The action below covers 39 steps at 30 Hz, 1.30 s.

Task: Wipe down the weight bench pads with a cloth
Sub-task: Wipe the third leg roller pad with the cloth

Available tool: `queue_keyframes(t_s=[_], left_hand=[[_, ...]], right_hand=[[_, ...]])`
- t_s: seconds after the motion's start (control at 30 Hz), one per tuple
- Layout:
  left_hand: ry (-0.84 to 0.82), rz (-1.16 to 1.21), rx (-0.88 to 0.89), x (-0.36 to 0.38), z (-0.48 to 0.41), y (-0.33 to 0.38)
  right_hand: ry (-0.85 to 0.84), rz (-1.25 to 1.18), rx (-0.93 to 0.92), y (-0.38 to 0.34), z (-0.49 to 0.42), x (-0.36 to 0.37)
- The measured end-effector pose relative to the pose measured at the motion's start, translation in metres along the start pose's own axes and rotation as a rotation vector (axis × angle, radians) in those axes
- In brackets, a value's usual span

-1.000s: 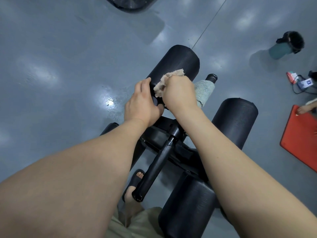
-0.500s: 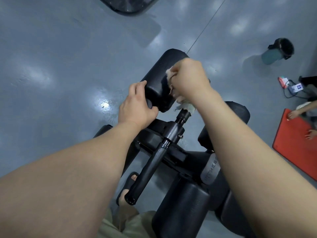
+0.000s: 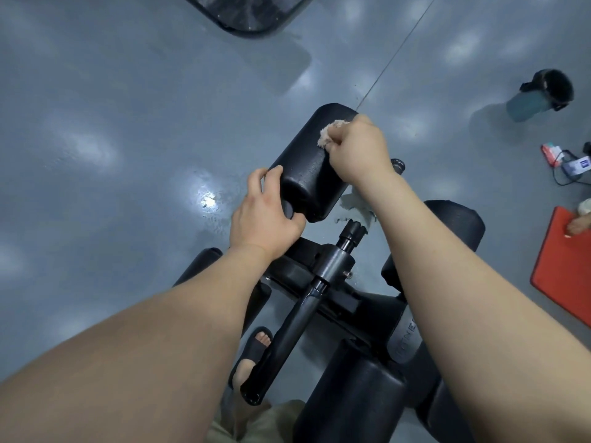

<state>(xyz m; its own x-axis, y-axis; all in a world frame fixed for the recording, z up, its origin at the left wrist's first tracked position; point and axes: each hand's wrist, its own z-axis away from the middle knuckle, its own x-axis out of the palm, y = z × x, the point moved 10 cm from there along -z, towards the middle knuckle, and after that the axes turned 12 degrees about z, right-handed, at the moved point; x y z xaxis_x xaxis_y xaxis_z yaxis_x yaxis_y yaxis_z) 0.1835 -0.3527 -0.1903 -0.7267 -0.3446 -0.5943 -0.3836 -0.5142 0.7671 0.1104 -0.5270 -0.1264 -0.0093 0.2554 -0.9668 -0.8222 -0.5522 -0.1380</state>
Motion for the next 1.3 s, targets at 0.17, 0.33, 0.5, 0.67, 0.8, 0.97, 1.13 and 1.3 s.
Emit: queue_keyframes(t_s=[0.17, 0.33, 0.5, 0.67, 0.8, 0.97, 1.13, 1.3], left_hand=[[-0.007, 0.006, -0.021, 0.000, 0.000, 0.000], [-0.001, 0.004, -0.034, 0.000, 0.000, 0.000], [-0.010, -0.011, -0.045, 0.002, -0.002, -0.003], [-0.015, 0.006, -0.041, 0.002, 0.000, -0.003], [-0.008, 0.030, -0.031, 0.000, 0.000, -0.001], [0.003, 0.045, -0.013, -0.002, 0.002, 0.001], [-0.006, 0.049, -0.032, -0.001, 0.001, -0.001], [-0.018, 0.034, -0.027, -0.001, 0.001, 0.001]], right_hand=[[-0.013, 0.071, -0.087, -0.023, 0.018, 0.008], [-0.017, 0.107, -0.146, -0.038, 0.033, 0.019], [-0.010, 0.132, -0.206, -0.048, 0.045, 0.026], [-0.034, 0.076, -0.239, -0.053, 0.059, 0.032], [-0.100, -0.078, -0.197, -0.043, 0.064, 0.022], [0.108, -0.204, 0.150, 0.016, 0.025, -0.014], [0.112, -0.134, 0.367, 0.058, -0.015, -0.024], [0.069, -0.103, 0.344, 0.052, -0.036, -0.018]])
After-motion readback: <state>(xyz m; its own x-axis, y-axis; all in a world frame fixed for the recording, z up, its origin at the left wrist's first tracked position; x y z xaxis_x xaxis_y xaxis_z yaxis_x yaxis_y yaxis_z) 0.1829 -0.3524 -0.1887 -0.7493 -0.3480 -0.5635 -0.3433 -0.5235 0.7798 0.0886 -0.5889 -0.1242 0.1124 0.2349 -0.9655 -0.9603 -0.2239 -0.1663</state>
